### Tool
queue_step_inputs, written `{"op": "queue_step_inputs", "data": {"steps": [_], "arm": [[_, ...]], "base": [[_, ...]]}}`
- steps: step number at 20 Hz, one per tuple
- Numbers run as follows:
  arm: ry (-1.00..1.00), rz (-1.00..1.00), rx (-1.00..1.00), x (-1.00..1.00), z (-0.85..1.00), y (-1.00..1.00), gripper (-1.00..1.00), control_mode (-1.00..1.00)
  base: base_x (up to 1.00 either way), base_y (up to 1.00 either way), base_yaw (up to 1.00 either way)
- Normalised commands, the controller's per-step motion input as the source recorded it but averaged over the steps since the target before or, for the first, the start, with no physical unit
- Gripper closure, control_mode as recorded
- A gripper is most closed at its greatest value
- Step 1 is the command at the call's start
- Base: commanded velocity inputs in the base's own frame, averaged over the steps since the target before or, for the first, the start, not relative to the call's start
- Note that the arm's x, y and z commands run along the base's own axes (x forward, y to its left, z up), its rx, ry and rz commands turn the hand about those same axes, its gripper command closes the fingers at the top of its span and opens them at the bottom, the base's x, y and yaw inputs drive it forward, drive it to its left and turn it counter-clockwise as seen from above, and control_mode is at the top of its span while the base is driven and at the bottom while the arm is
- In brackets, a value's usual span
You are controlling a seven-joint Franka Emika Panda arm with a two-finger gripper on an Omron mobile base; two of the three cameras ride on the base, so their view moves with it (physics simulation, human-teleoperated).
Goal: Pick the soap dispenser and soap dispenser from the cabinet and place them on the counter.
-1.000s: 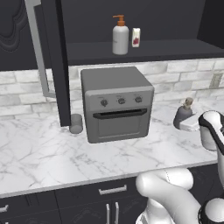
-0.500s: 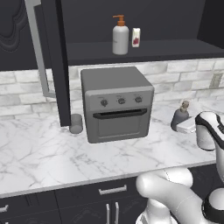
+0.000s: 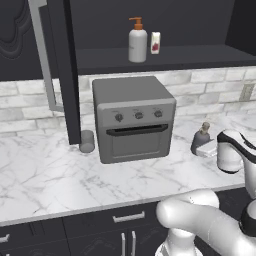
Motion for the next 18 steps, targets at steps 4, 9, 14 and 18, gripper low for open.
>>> {"op": "queue_step_inputs", "data": {"steps": [4, 9, 14, 18], "arm": [[0.03, 0.0, 0.0, 0.21, -0.45, 0.0, 1.0, -1.0], [0.02, 0.0, 0.0, 0.18, -0.42, 0.0, 1.0, -1.0], [0.01, 0.0, 0.0, 0.16, -0.4, 0.0, 1.0, -1.0], [0.01, 0.0, 0.0, 0.16, -0.39, 0.0, 1.0, -1.0]], "base": [[0.0, 0.0, 0.0], [0.0, 0.0, 0.0], [0.0, 0.0, 0.0], [0.0, 0.0, 0.0]]}}
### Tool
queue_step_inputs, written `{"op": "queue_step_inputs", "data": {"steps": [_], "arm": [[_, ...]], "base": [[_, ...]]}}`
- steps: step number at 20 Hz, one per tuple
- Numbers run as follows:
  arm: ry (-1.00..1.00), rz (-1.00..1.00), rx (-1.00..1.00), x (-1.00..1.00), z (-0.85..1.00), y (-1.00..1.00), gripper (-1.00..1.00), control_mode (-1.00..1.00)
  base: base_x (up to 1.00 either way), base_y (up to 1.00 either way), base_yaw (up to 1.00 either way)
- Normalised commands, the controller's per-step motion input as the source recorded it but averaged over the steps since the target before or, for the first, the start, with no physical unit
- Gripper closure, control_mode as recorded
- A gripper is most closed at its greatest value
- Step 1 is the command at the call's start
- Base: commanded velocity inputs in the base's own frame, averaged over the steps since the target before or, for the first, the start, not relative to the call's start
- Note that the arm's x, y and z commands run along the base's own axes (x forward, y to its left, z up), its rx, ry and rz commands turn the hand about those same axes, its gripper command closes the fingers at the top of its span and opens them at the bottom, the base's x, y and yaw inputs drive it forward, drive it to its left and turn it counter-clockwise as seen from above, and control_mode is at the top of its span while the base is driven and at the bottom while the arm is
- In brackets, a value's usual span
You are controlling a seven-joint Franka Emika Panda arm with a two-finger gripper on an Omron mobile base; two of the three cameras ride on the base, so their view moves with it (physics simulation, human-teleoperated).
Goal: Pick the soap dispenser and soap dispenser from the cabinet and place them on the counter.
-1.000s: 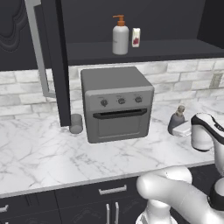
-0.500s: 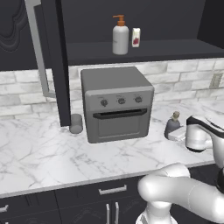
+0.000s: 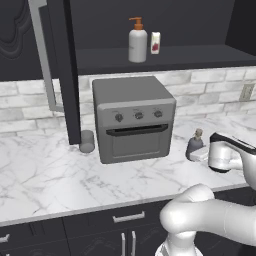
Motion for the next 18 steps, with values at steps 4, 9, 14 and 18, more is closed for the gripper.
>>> {"op": "queue_step_inputs", "data": {"steps": [4, 9, 14, 18], "arm": [[0.0, 0.0, 0.0, 0.17, -0.36, 0.0, 1.0, -1.0], [0.0, 0.0, -0.03, 0.09, -0.28, 0.0, 1.0, -1.0], [0.0, 0.0, 0.0, 0.0, -0.02, 0.0, 1.0, -1.0], [0.0, 0.0, 0.0, 0.0, 0.0, 0.0, 1.0, -1.0]], "base": [[0.0, 0.0, 0.0], [0.0, 0.0, 0.0], [0.0, 0.0, 0.0], [0.0, 0.0, 0.0]]}}
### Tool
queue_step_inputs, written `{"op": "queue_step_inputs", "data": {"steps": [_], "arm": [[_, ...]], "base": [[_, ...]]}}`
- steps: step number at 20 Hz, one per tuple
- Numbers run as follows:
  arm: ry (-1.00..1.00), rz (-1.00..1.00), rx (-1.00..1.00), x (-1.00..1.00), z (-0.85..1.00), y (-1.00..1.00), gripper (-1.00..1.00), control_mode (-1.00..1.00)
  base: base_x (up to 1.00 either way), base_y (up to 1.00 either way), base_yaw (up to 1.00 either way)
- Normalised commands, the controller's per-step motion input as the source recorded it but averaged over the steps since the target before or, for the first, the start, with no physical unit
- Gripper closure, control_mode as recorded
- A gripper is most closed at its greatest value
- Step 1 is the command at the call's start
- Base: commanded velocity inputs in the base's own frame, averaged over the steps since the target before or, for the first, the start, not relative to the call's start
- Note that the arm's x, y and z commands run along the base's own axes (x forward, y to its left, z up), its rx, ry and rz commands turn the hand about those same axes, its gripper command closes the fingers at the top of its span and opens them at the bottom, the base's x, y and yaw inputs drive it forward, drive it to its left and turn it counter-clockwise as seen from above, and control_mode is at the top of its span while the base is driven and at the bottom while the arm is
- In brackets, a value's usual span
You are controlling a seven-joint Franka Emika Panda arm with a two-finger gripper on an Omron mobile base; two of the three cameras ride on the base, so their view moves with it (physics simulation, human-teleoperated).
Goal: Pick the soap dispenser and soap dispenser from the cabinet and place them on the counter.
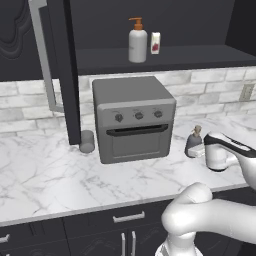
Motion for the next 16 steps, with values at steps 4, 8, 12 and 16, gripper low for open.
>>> {"op": "queue_step_inputs", "data": {"steps": [4, 8, 12, 16], "arm": [[0.0, 0.0, 0.0, 0.0, 0.0, 0.0, 1.0, -1.0], [0.0, 0.0, 0.0, 0.0, 0.0, 0.0, 1.0, -1.0], [0.0, 0.0, 0.0, 0.0, 0.0, 0.0, 1.0, -1.0], [0.0, 0.0, 0.0, 0.0, 0.0, 0.0, -1.0, -1.0]], "base": [[0.0, 0.0, 0.0], [0.0, 0.0, 0.0], [0.0, 0.0, 0.0], [0.0, 0.0, 0.0]]}}
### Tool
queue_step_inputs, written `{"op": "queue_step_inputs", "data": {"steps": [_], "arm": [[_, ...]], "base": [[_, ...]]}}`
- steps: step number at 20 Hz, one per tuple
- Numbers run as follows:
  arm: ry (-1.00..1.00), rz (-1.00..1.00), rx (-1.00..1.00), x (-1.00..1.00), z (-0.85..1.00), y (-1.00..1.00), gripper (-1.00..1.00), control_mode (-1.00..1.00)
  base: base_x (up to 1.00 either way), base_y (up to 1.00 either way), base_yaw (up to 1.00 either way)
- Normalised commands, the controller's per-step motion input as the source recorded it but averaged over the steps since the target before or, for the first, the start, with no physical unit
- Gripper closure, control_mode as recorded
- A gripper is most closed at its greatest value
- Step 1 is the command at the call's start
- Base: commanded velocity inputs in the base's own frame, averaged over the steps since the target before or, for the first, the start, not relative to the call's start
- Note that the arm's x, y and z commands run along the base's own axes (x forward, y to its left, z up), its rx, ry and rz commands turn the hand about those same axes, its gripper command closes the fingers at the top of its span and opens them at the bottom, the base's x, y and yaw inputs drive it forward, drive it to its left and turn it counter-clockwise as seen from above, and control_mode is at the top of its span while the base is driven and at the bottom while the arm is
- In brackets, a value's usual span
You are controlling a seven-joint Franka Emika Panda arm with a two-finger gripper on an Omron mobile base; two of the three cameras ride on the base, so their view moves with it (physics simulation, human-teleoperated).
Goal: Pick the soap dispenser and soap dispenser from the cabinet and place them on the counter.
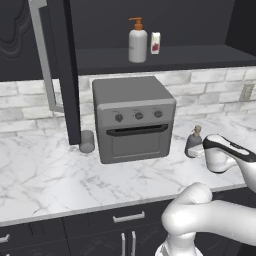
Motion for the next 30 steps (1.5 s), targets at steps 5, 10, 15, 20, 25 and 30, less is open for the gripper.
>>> {"op": "queue_step_inputs", "data": {"steps": [5, 10, 15, 20, 25, 30], "arm": [[0.0, 0.0, 0.0, -0.04, 0.0, -0.04, -1.0, -1.0], [0.0, 0.0, 0.0, -0.11, 0.0, -0.09, -1.0, -1.0], [0.0, 0.0, -0.05, -0.06, -0.02, -0.02, -1.0, -1.0], [0.0, 0.0, -0.04, -0.08, -0.02, -0.03, -1.0, -1.0], [0.0, 0.0, 0.0, -0.26, 0.1, -0.19, -1.0, -1.0], [0.0, 0.0, 0.0, -0.33, 0.17, -0.26, -1.0, -1.0]], "base": [[0.0, 0.0, 0.0], [0.0, 0.0, 0.0], [0.0, 0.0, 0.0], [0.0, 0.0, 0.0], [0.0, 0.0, 0.0], [0.0, 0.0, 0.0]]}}
